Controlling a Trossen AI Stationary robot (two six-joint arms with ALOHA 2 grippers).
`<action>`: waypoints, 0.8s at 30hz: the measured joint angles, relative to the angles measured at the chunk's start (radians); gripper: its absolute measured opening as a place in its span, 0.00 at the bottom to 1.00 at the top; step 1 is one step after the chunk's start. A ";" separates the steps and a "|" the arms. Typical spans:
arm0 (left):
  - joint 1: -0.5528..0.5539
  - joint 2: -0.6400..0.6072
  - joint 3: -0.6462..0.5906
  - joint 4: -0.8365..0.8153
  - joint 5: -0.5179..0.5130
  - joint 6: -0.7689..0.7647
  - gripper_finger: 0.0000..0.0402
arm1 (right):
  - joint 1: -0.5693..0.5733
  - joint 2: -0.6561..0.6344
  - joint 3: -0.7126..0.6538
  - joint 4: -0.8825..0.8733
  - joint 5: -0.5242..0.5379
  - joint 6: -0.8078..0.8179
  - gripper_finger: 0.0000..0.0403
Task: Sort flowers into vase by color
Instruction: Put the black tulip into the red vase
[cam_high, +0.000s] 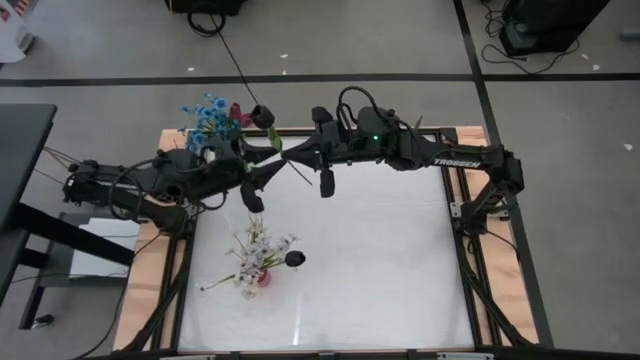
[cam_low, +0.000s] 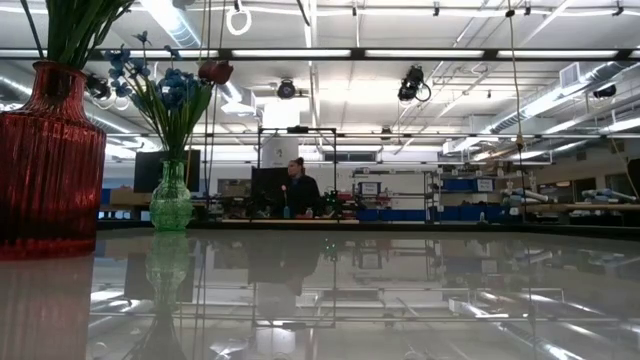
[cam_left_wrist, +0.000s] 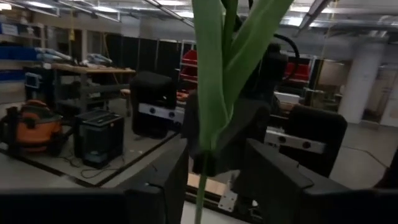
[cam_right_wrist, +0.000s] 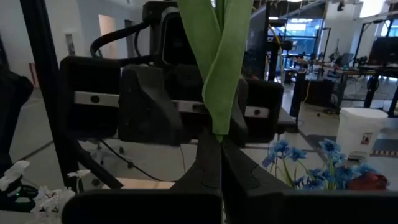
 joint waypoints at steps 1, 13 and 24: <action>0.007 0.006 0.000 0.003 0.016 -0.007 0.39 | 0.000 0.000 0.000 0.000 -0.002 -0.002 0.00; 0.024 0.015 0.000 0.060 0.036 0.010 0.21 | 0.000 0.000 0.000 -0.042 -0.021 -0.028 0.01; 0.024 0.012 0.000 0.030 0.036 0.014 0.03 | -0.003 0.000 0.000 -0.033 -0.015 -0.025 0.02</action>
